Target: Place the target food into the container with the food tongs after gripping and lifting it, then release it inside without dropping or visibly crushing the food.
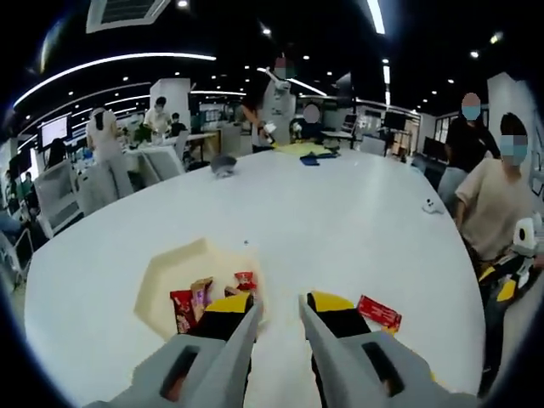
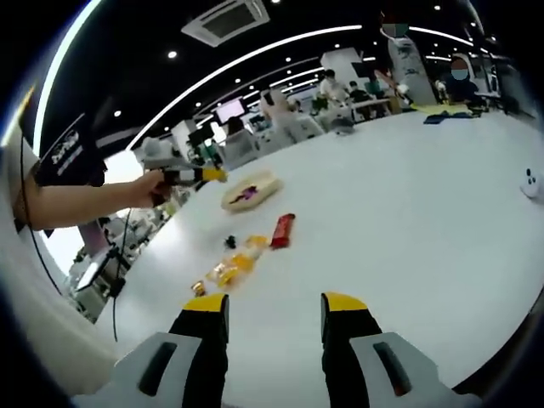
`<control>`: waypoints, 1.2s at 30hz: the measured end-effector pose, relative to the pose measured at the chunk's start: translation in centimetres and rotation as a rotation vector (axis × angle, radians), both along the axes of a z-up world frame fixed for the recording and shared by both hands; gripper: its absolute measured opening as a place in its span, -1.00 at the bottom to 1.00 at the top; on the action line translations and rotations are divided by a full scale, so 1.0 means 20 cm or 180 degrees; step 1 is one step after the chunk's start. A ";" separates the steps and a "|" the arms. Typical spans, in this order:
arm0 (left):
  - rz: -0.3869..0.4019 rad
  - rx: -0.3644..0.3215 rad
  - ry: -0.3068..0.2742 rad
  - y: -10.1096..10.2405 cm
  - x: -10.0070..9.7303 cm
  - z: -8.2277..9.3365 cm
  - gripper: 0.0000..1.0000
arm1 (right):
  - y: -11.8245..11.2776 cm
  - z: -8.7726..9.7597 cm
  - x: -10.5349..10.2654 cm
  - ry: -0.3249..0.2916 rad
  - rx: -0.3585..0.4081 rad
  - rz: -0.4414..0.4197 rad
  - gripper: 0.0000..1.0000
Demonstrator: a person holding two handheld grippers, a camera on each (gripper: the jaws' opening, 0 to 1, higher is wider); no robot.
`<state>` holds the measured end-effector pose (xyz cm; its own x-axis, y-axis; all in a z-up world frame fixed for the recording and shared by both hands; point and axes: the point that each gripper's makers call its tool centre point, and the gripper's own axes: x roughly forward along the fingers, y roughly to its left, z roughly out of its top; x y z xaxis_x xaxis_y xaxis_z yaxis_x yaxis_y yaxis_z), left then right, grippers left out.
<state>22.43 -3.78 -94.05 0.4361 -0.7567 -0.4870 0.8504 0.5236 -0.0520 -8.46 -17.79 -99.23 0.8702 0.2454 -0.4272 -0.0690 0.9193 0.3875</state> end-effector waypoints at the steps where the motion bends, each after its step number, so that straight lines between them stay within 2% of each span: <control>1: 0.0001 -0.0002 0.0008 0.01 -0.01 0.00 -0.53 | 0.01 0.00 0.00 -0.0008 -0.0005 0.0015 -0.12; 9: 0.0000 -0.0010 -0.0006 0.11 -0.12 0.01 -0.54 | 0.04 0.01 -0.01 -0.0046 0.0002 0.0080 -0.12; 22: -0.0039 -0.0111 -0.0038 0.18 -0.28 0.05 -0.52 | 0.12 0.01 0.00 -0.0070 0.0031 0.0193 -0.13; 29: 0.0039 -0.0211 0.0067 0.23 -0.36 0.05 -0.51 | 0.15 0.01 0.02 -0.0097 0.0111 0.0229 -0.13; 32: 0.0035 -0.0146 0.0068 0.25 -0.39 0.04 -0.51 | 0.16 0.00 0.02 -0.0099 0.0177 0.0216 -0.13; 36: 0.0038 -0.0118 0.0036 0.27 -0.45 0.05 -0.51 | 0.19 -0.06 0.01 0.0004 0.0270 0.0255 -0.13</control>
